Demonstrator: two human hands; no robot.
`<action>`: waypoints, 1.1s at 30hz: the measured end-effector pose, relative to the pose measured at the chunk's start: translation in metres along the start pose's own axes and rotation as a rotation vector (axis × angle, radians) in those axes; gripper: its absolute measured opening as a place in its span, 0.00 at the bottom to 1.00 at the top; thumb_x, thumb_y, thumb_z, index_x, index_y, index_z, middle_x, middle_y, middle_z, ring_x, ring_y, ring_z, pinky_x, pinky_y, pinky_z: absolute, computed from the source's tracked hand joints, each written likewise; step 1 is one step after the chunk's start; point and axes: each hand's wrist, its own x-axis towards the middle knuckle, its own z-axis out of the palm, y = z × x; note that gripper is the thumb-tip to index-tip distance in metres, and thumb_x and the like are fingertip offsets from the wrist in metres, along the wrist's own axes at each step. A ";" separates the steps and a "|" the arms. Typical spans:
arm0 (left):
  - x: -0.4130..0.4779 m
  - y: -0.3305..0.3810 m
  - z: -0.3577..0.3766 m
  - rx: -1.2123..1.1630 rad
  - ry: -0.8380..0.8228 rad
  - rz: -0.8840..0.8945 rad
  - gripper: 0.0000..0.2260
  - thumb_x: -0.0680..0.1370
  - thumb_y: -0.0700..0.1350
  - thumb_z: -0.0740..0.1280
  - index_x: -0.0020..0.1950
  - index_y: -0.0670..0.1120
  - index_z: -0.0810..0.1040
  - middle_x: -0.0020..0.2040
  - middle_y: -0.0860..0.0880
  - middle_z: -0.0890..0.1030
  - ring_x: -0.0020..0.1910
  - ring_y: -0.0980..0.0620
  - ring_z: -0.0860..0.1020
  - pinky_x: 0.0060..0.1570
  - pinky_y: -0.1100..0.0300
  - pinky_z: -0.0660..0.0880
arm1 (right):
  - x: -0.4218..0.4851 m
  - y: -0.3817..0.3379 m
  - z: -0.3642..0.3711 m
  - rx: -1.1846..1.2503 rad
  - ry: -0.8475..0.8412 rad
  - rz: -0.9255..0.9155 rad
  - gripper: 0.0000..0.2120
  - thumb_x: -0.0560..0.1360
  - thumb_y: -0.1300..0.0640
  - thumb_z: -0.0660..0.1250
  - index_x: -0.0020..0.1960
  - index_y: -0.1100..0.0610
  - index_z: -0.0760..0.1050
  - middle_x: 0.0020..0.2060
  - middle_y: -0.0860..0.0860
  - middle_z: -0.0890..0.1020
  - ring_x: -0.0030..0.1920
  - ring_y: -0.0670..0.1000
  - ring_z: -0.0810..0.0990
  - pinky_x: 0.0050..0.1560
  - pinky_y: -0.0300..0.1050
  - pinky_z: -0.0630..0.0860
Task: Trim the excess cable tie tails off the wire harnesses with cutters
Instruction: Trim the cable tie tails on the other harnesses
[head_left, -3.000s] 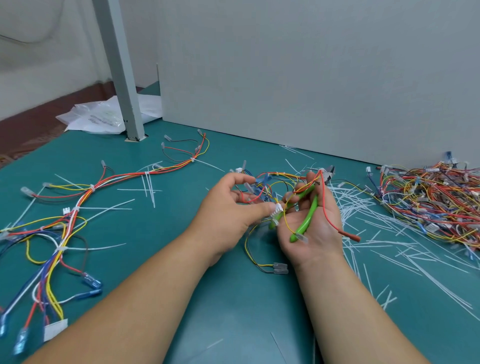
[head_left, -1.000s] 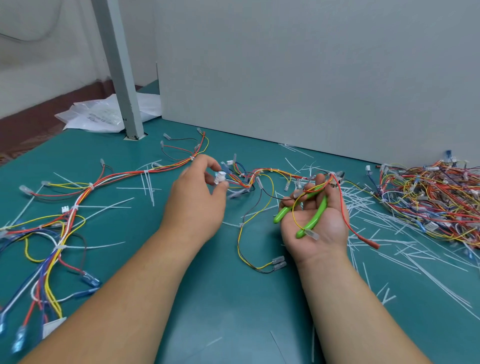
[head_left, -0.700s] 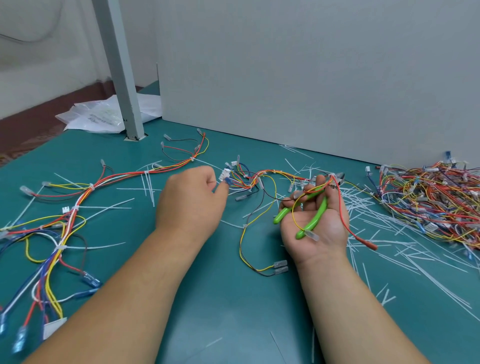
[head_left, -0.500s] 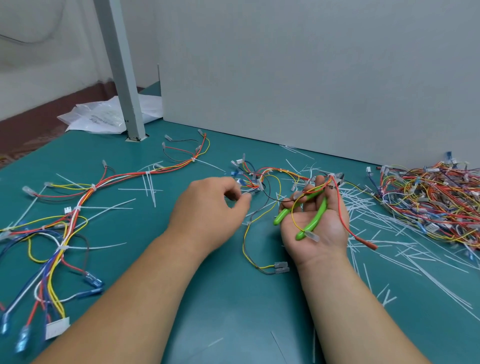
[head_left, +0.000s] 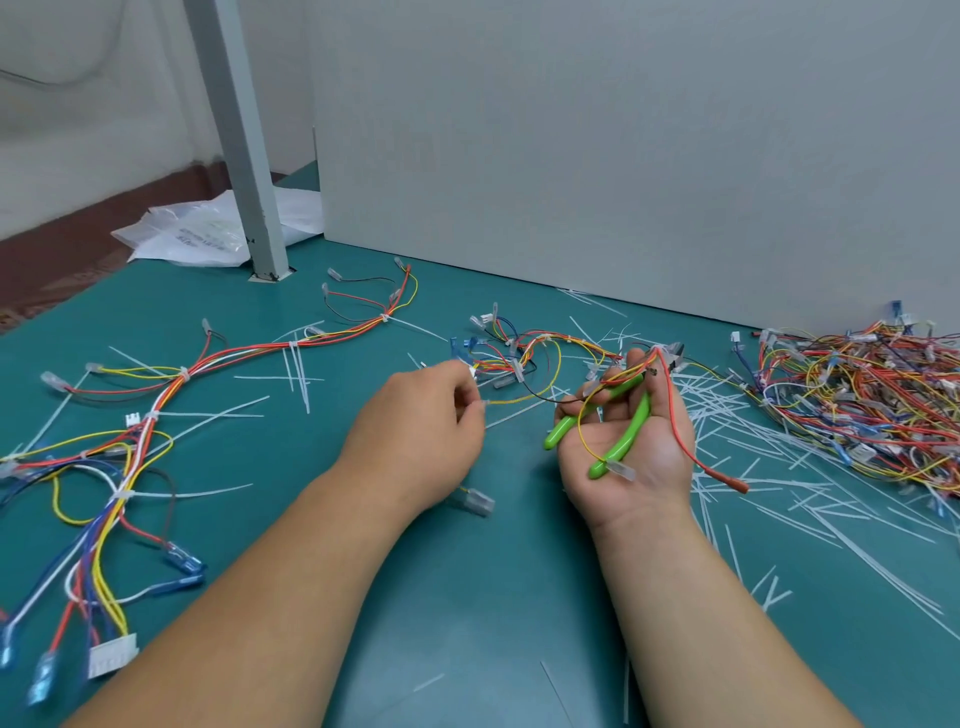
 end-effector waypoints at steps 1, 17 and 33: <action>0.000 0.001 0.001 -0.079 0.039 0.008 0.05 0.79 0.51 0.66 0.44 0.54 0.75 0.35 0.57 0.81 0.38 0.56 0.79 0.39 0.57 0.76 | 0.000 0.000 0.000 -0.001 0.001 0.000 0.05 0.79 0.50 0.70 0.46 0.49 0.80 0.35 0.45 0.75 0.31 0.47 0.70 0.35 0.42 0.68; -0.001 0.025 -0.022 -1.319 -0.509 -0.210 0.15 0.84 0.43 0.61 0.70 0.51 0.75 0.41 0.48 0.81 0.38 0.47 0.82 0.37 0.58 0.78 | -0.001 -0.001 0.002 0.022 0.027 -0.013 0.04 0.78 0.50 0.71 0.51 0.49 0.79 0.36 0.45 0.75 0.29 0.46 0.73 0.33 0.38 0.74; -0.003 0.023 -0.013 -1.318 -0.416 -0.114 0.09 0.68 0.40 0.75 0.47 0.42 0.85 0.43 0.44 0.84 0.41 0.52 0.84 0.40 0.65 0.80 | -0.002 0.000 0.001 -0.041 -0.003 -0.018 0.06 0.80 0.49 0.69 0.44 0.48 0.79 0.34 0.45 0.74 0.30 0.46 0.70 0.33 0.40 0.70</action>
